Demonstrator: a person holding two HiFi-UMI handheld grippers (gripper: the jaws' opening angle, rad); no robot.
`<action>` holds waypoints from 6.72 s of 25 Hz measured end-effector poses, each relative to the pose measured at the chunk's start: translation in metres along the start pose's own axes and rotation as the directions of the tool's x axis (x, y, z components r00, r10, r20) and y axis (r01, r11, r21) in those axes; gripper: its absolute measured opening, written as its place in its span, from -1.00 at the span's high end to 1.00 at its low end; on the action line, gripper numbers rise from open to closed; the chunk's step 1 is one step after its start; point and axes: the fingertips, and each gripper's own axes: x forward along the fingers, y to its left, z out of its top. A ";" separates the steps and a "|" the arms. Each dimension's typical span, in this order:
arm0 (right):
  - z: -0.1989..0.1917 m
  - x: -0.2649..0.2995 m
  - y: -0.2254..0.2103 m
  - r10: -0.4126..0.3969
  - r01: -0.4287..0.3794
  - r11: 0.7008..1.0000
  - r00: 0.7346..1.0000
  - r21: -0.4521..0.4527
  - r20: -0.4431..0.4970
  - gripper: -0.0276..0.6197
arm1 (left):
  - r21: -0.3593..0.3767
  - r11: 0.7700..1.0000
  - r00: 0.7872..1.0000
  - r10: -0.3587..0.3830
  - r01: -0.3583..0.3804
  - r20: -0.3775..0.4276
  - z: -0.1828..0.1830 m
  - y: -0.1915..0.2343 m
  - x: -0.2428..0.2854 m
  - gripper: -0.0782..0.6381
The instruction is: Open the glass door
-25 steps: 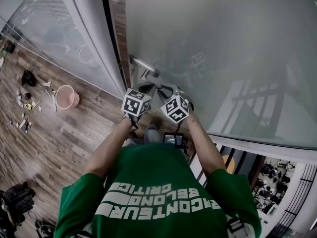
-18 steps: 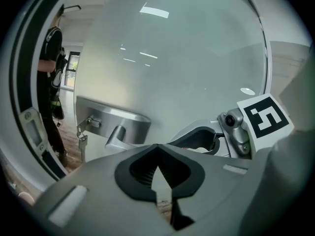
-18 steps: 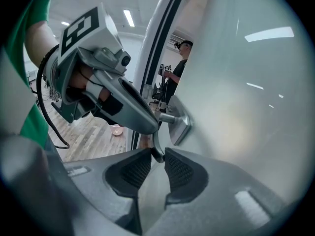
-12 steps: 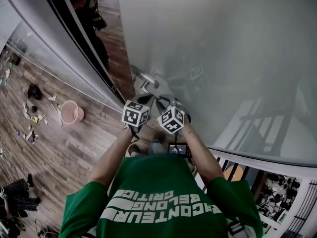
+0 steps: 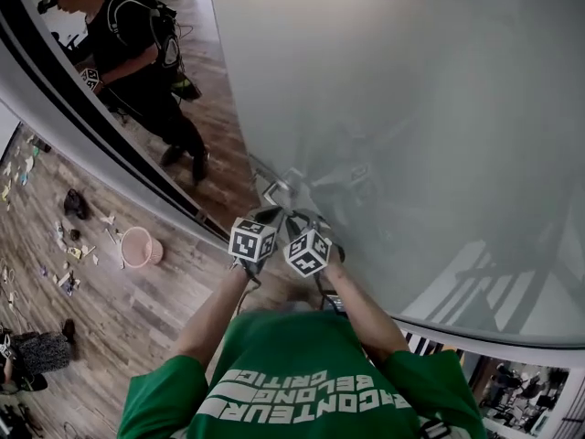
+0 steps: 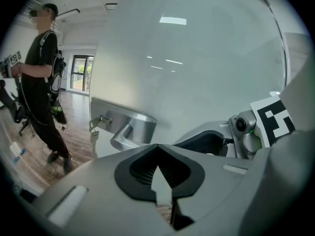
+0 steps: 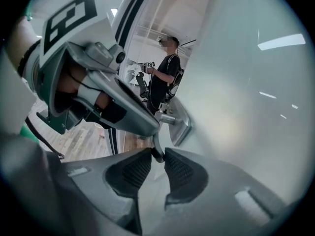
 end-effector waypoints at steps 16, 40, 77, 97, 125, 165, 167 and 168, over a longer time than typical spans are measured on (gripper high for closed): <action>-0.015 0.024 -0.092 -0.048 0.044 0.982 0.999 0.185 0.020 0.69 | 0.046 0.998 0.999 0.038 -0.036 -0.039 0.051 0.000 0.082 0.73; -0.059 0.038 -0.222 -0.151 0.160 0.928 0.987 0.336 -0.053 0.69 | 0.085 0.989 0.992 -0.115 0.119 -0.056 0.117 -0.029 0.201 0.73; -0.167 -0.003 -0.407 -0.341 0.395 0.769 0.919 0.503 -0.199 0.68 | 0.110 0.914 0.921 -0.388 0.390 -0.039 0.186 -0.058 0.279 0.73; -0.227 -0.024 -0.478 -0.422 0.499 0.668 0.865 0.552 -0.271 0.68 | 0.141 0.900 0.911 -0.404 0.412 -0.078 0.196 -0.091 0.321 0.73; -0.322 -0.071 -0.562 -0.504 0.623 0.522 0.776 0.582 -0.379 0.68 | 0.131 0.903 0.912 -0.397 0.409 -0.104 0.211 -0.111 0.376 0.73; -0.423 -0.140 -0.616 -0.581 0.739 0.342 0.652 0.580 -0.487 0.68 | 0.120 0.909 0.915 -0.387 0.399 -0.115 0.207 -0.113 0.399 0.73; -0.429 -0.141 -0.617 -0.584 0.741 0.336 0.648 0.582 -0.489 0.68 | 0.117 0.911 0.917 -0.384 0.396 -0.112 0.205 -0.112 0.401 0.73; -0.432 -0.142 -0.618 -0.584 0.741 0.333 0.647 0.583 -0.490 0.68 | 0.113 0.913 0.918 -0.382 0.393 -0.110 0.204 -0.112 0.402 0.73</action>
